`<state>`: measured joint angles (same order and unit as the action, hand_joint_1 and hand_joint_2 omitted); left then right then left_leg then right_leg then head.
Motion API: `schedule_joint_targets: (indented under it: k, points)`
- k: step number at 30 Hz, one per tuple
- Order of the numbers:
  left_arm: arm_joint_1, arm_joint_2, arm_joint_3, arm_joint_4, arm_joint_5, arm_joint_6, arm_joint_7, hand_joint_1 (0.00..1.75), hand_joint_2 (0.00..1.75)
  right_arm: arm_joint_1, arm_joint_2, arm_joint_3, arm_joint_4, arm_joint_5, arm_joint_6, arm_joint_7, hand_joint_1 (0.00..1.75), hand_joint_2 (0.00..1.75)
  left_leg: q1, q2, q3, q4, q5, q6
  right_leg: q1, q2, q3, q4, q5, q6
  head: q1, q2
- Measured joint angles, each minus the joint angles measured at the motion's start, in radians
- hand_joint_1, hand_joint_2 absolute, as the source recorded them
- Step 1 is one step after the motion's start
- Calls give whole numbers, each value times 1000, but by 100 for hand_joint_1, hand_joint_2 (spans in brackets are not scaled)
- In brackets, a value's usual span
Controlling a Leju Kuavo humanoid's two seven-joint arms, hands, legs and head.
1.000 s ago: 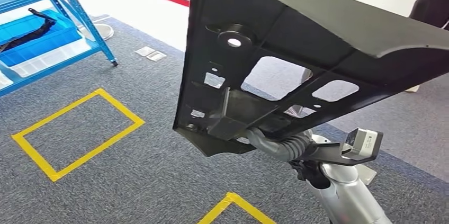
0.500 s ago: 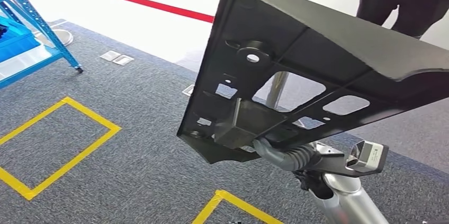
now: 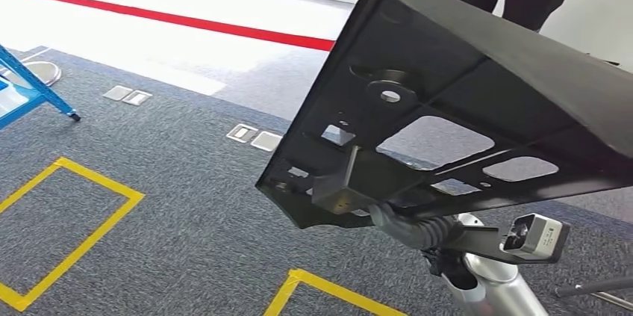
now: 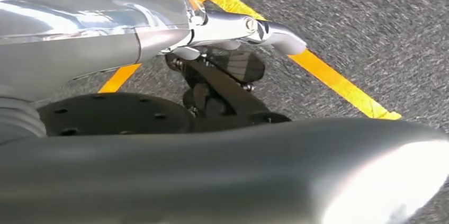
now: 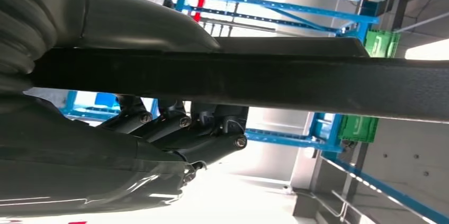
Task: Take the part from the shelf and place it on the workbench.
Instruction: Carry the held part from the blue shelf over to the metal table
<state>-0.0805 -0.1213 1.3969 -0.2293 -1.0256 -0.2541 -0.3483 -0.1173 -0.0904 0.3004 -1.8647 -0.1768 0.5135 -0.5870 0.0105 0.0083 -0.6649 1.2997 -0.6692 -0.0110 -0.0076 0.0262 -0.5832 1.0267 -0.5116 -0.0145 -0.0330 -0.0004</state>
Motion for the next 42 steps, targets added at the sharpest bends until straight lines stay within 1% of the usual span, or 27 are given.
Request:
schedule_joint_targets:
  k: [2, 4, 6, 8, 10, 12, 13, 14, 15, 16, 18, 20, 23, 25, 26, 28, 29, 30, 31, 32, 34, 35, 36, 37, 39, 41, 42]
  points:
    - [0, 1, 0, 0, 4, -4, -5, 0, 0, 2, 0, 0, -4, 1, 1, 0, 175, 175, -3, -16, 41, -102, 74, 12, 1, 22, 4, 0, 0, 0, 0, 0]
    - [-1, 5, 0, 0, 7, -5, -4, 0, 0, 2, 0, -1, -8, 1, 1, 0, 175, 175, -5, -61, 91, -223, 135, 26, 0, 42, 2, 2, -1, 4, 0, 0]
    - [0, 8, -1, 0, 7, 0, 1, 0, 0, 6, -1, -2, -13, 2, 1, 1, 175, 175, -7, -85, 106, -267, 142, 33, -4, 60, -8, 5, 2, 14, 0, 0]
    - [-1, 8, -1, 0, 7, 5, 7, 0, 0, 12, -3, -4, -19, 2, 0, 2, 175, 175, -7, -66, 110, -280, 140, 35, -6, 71, -16, 6, 4, 27, 0, 0]
    - [-2, 8, -1, 0, 8, 9, 13, 0, 0, 13, -8, -5, -24, 3, 0, 3, 175, 175, -2, -43, 117, -292, 143, 39, -3, 41, -34, 44, -22, 34, 2, 0]
    - [0, 7, -1, 0, 8, 12, 15, 0, 0, 12, -12, -5, -26, 10, -3, 6, 175, 175, -1, -19, 121, -296, 144, 42, -3, -1, -84, 152, -81, 40, 3, 0]
    - [1, 7, -1, 0, 8, 12, 16, 0, 0, 13, -14, -5, -25, 16, -6, 9, 175, 175, -1, -6, 121, -295, 143, 43, -4, -10, -114, 215, -107, 44, 3, 0]
    - [1, 7, -1, 0, 8, 12, 16, 0, 0, 13, -16, -5, -25, 23, -10, 11, 175, 175, -1, 6, 121, -295, 142, 42, -6, -14, -137, 261, -120, 48, 3, 0]
    - [1, 7, -1, 0, 8, 12, 16, 0, 0, 13, -19, -6, -24, 29, -14, 13, 175, 175, -1, 17, 122, -295, 141, 41, -8, -17, -142, 274, -115, 52, 3, 0]
    - [-1, 6, -1, 0, 7, 12, 16, 0, 0, 13, -22, -6, -24, 32, -17, 13, 175, 175, 0, 27, 123, -295, 140, 40, -10, -21, -126, 244, -92, 56, 3, 0]
    - [-4, 5, -1, 0, 4, 12, 15, 0, 0, 11, -27, -9, -24, 31, -19, 11, 175, 175, 0, 44, 128, -294, 134, 32, -11, -51, -52, 107, -31, 60, 3, 0]
    - [-6, 3, -1, 0, -1, 12, 13, 0, 0, 8, -30, -12, -26, 25, -19, 9, 175, 175, -4, 56, 131, -290, 128, 21, -7, -72, -5, 13, -3, 50, 3, 0]
    - [-8, 0, -3, 0, -4, 12, 13, 0, 0, 7, -34, -21, -31, 13, -16, 9, 175, 175, -4, 71, 136, -290, 124, 9, -1, -56, -5, 3, -2, 27, 2, 0]
    - [-10, -2, -5, 0, -5, 12, 12, 0, 0, 4, -35, -27, -35, 3, -13, 11, 175, 175, 0, 55, 129, -263, 98, 1, -4, -43, -3, 0, 0, 14, 2, 0]
    - [-10, -3, -6, 0, -6, 12, 12, 0, 0, 2, -35, -29, -36, -2, -12, 12, 175, 175, 1, 39, 111, -222, 71, -2, -5, -37, -2, -1, 1, 9, 2, 0]
    - [-8, -4, -6, 0, -7, 12, 12, 0, 0, 0, -35, -32, -37, -9, -7, 15, 175, 175, 1, 10, 51, -87, 7, -3, -3, -22, -2, -1, 1, 1, 2, 0]
    - [-6, -4, -7, 0, -8, 12, 13, 0, 0, 0, -35, -33, -37, -13, -4, 18, 175, 175, 1, 5, 22, -28, -11, -1, -1, -12, -2, 0, 0, 0, 2, 0]
    - [-4, -4, -7, 0, -9, 12, 13, 0, 0, 0, -35, -34, -37, -16, -1, 21, 175, 175, -1, 2, 6, -1, -9, 2, 1, -2, -1, 0, 0, -1, 2, 0]
    - [-3, -4, -7, 0, -9, 12, 13, 0, 0, -1, -35, -35, -36, -18, 1, 25, 175, 175, -3, -2, 8, -16, 14, 7, 3, 10, 0, 0, 0, -1, 2, 0]
    - [-2, -4, -7, 0, -10, 12, 13, 0, 0, -2, -35, -36, -36, -21, 1, 27, 175, 175, -5, -9, 27, -67, 52, 13, 4, 21, 3, 0, 0, 0, 2, 0]
    - [-2, -3, -7, 0, -11, 12, 13, 0, 0, -5, -35, -37, -35, -23, 2, 31, 175, 175, -9, -46, 79, -199, 125, 27, 4, 42, 4, 1, 0, 1, 2, 0]
    - [-2, -2, -7, 0, -12, 12, 13, 0, 0, -7, -35, -38, -33, -23, 2, 32, 175, 175, -11, -62, 97, -243, 142, 31, 3, 51, 2, 2, 0, 4, 2, 0]
    - [-2, -1, -7, 0, -12, 12, 13, 0, 0, -8, -35, -39, -31, -24, 2, 34, 175, 175, -12, -73, 105, -266, 145, 33, 1, 60, -3, 3, 2, 8, 2, 0]
    - [-2, 0, -7, 0, -12, 12, 13, 0, 0, -8, -35, -40, -30, -25, 2, 36, 175, 175, -12, -71, 107, -272, 142, 33, 1, 70, -8, 2, 4, 13, 1, 0]
    - [-5, 0, -8, 0, -13, 12, 13, 0, 0, -8, -35, -45, -29, -25, 2, 40, 175, 175, -10, -52, 112, -287, 142, 35, 0, 78, -14, 5, 4, 25, 1, 0]
    - [-6, -1, -8, 0, -13, 12, 11, 0, 0, -12, -35, -50, -28, -26, 2, 42, 175, 175, -5, -29, 119, -300, 148, 40, 3, 45, -36, 53, -30, 33, 2, 0]
    - [-5, -1, -8, 0, -13, 12, 11, 0, 0, -14, -35, -51, -26, -25, 2, 43, 175, 175, -4, -17, 121, -302, 148, 42, 2, 19, -61, 107, -61, 35, 3, 0]
